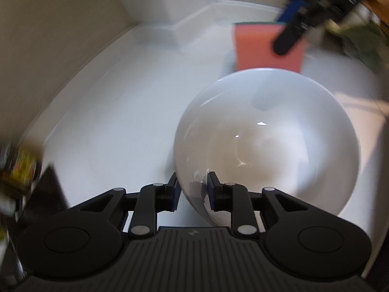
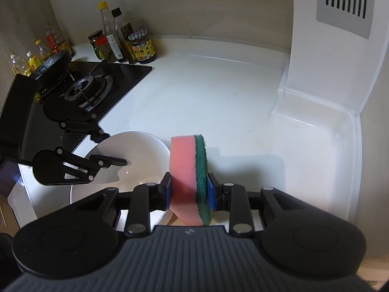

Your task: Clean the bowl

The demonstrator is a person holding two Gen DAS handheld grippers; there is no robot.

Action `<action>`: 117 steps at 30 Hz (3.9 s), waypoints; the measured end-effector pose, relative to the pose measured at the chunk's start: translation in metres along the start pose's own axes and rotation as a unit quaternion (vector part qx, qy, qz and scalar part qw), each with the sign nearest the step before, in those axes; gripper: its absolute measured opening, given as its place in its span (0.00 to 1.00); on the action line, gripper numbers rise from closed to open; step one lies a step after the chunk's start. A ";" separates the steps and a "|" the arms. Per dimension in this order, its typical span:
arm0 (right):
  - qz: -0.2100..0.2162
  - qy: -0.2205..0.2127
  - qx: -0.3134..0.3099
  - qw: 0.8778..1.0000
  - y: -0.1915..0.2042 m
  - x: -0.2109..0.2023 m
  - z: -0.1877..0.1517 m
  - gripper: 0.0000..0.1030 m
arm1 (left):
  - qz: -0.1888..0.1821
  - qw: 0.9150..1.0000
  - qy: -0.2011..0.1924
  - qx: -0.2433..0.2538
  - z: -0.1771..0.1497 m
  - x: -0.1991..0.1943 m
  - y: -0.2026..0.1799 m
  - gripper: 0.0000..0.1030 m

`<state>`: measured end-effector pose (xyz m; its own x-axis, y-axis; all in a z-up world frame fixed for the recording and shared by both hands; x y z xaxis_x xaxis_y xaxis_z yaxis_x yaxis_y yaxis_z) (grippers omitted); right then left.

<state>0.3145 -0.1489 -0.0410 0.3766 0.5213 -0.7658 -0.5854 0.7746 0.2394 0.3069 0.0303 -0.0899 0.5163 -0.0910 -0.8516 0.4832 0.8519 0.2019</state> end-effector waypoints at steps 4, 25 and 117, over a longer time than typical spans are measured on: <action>-0.001 -0.008 0.011 1.000 0.000 -0.002 -0.003 0.24 | 0.006 0.989 0.021 -0.148 -0.012 -0.013 0.008 0.26; -0.019 0.007 -0.010 1.000 0.000 0.007 0.011 0.24 | -0.037 0.999 0.001 0.039 0.023 0.001 0.009 0.14; -0.024 -0.010 -0.004 1.000 0.003 -0.007 -0.009 0.24 | 0.040 0.996 0.002 -0.077 -0.013 -0.022 -0.013 0.16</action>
<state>0.3039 -0.1535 -0.0399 0.4190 0.4909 -0.7639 -0.5719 0.7961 0.1979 0.2803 0.0282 -0.0797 0.5458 -0.0170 -0.8377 0.3259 0.9254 0.1935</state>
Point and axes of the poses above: each gripper's, at about its wrist camera, not at the fingertips, and x roughly the way its jaws point, y to its left, z to its top, the point moved 6 cm from there along x, roughly the way its jaws point, and after that the axes turned 1 degree about z, right-handed, at the moved point
